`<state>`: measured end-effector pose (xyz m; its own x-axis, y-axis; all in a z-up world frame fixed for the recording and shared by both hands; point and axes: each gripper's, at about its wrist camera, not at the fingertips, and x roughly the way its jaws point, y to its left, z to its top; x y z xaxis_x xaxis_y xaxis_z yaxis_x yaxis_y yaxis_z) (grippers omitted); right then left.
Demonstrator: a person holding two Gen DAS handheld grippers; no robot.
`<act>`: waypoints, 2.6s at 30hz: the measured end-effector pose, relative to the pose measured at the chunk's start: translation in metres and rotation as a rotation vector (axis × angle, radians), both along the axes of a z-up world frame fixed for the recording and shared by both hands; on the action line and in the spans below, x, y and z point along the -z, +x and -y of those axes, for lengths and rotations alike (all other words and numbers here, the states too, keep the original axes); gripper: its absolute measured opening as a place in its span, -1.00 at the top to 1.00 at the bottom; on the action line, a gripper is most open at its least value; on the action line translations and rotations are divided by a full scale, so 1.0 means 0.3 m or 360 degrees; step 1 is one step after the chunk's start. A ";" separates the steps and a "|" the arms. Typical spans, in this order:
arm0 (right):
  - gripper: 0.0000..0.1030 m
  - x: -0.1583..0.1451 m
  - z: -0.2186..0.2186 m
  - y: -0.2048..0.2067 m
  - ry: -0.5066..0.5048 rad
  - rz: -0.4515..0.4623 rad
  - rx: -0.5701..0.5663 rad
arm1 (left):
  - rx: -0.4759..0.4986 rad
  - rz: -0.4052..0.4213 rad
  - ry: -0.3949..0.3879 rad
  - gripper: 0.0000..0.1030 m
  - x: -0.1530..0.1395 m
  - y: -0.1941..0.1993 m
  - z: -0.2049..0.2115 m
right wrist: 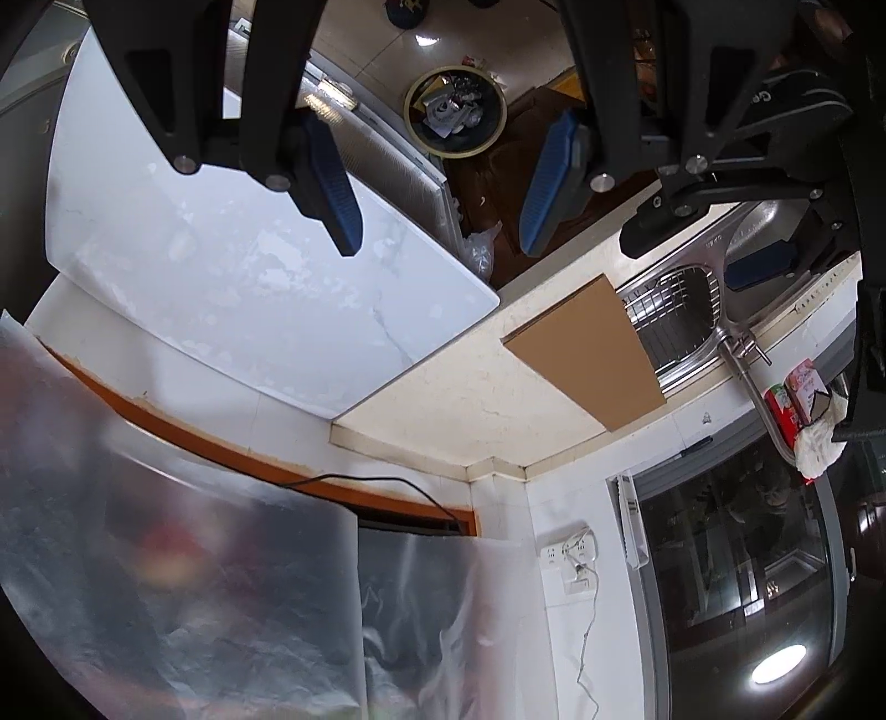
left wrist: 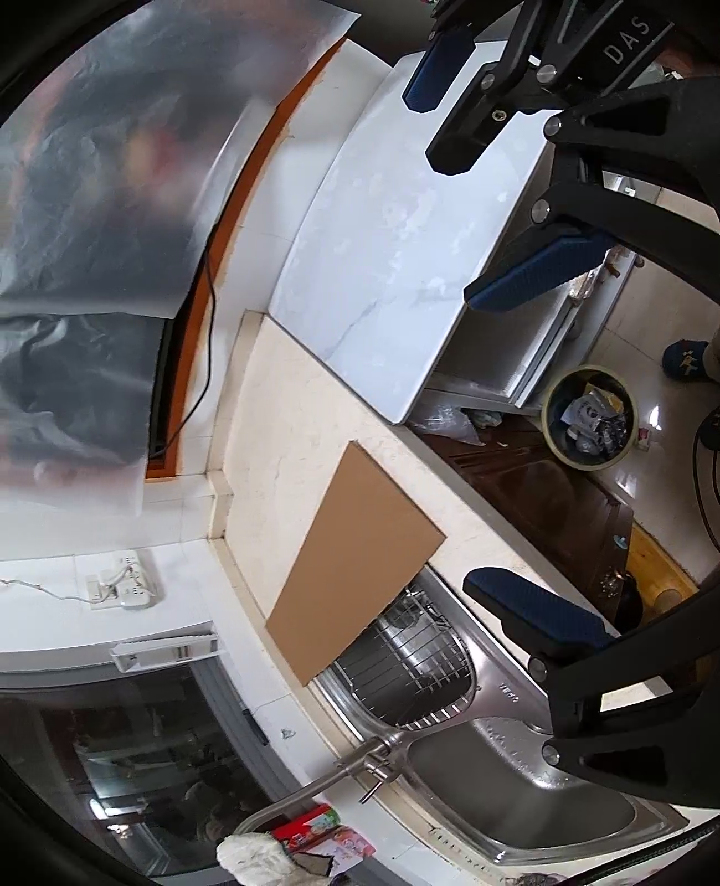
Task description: Collect trash
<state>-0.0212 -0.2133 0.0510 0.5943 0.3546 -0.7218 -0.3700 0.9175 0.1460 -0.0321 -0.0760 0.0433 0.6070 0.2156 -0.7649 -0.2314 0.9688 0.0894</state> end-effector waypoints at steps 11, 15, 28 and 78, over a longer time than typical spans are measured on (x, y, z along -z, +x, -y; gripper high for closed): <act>-0.16 -0.006 0.019 0.012 0.0012 0.0023 0.0035 | 0.0006 0.0017 0.0023 -0.79 -0.006 0.016 0.024; -0.16 -0.008 0.020 0.016 0.0006 0.0038 0.0038 | 0.0008 0.0023 0.0028 -0.79 -0.007 0.022 0.025; -0.16 -0.013 0.023 0.033 -0.0004 0.0061 0.0049 | 0.0015 0.0030 0.0025 -0.78 -0.009 0.038 0.031; -0.16 -0.007 0.054 0.054 0.0003 0.0068 0.0075 | 0.0030 0.0032 0.0022 -0.77 0.002 0.080 0.053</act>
<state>-0.0051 -0.2295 0.0531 0.6408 0.3267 -0.6947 -0.3324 0.9338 0.1326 -0.0081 -0.0919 0.0428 0.6263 0.2143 -0.7495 -0.2149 0.9717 0.0983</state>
